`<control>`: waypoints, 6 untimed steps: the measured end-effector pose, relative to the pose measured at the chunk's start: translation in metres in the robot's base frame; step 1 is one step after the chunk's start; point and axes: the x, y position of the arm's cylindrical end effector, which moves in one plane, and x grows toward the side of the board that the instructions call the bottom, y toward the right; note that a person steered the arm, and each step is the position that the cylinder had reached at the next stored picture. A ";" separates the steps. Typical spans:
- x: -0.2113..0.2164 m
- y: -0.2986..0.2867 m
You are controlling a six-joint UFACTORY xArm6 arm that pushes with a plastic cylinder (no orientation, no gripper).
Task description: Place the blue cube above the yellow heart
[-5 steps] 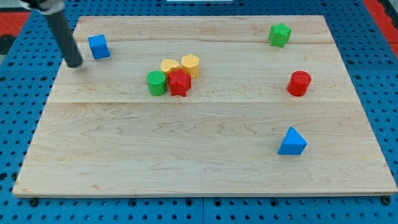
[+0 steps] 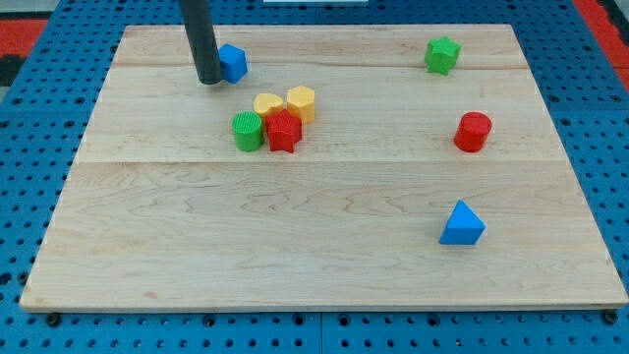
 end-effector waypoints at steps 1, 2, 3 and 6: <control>-0.037 -0.011; -0.021 0.051; -0.004 0.040; -0.009 0.087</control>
